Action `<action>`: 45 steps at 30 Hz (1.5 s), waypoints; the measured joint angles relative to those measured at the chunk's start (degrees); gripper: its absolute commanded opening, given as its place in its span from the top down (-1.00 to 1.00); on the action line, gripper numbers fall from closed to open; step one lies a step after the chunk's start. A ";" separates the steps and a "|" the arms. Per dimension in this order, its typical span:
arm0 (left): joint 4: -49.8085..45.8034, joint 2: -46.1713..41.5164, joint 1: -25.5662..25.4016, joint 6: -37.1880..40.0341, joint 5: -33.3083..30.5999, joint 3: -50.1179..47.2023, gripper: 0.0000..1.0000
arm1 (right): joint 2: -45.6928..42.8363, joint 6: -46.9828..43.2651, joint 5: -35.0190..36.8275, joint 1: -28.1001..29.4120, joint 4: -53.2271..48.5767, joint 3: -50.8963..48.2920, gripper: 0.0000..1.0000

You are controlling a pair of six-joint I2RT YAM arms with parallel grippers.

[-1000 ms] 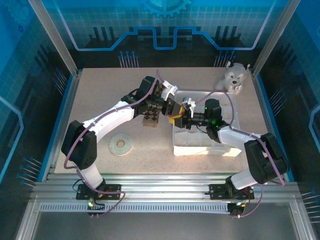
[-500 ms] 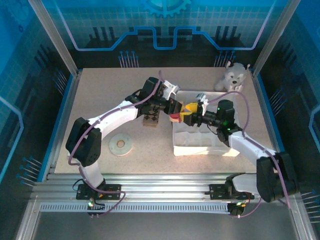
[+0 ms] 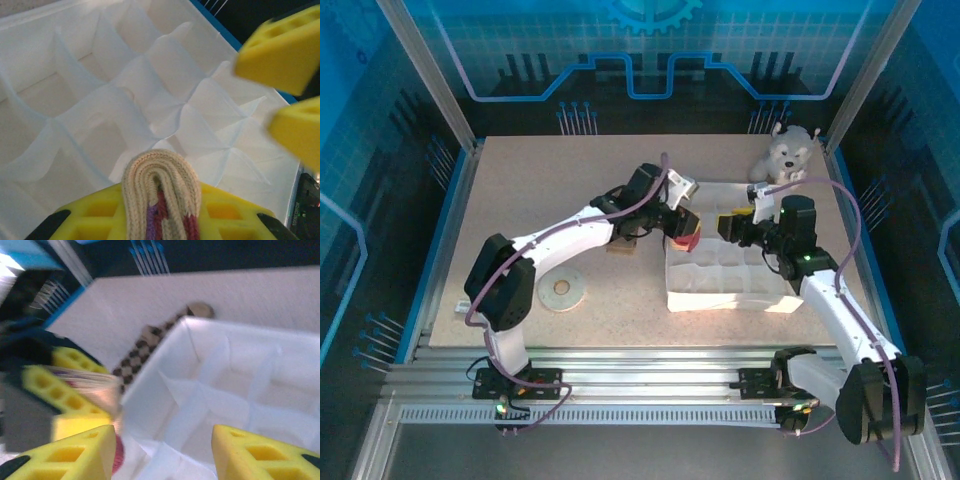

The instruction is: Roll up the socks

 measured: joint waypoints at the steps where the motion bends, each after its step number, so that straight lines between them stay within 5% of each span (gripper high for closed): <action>1: 0.09 0.00 -0.55 0.50 -0.46 0.15 1.00 | 0.74 0.68 1.14 0.00 -1.79 0.24 0.01; 15: 1.09 7.02 -5.88 2.05 -2.64 5.57 1.00 | 3.56 5.25 15.17 -0.83 -17.51 0.61 0.11; 45: 10.03 12.85 -9.03 6.84 -9.27 5.14 1.00 | 6.45 5.20 18.25 -1.22 -20.26 -0.48 0.30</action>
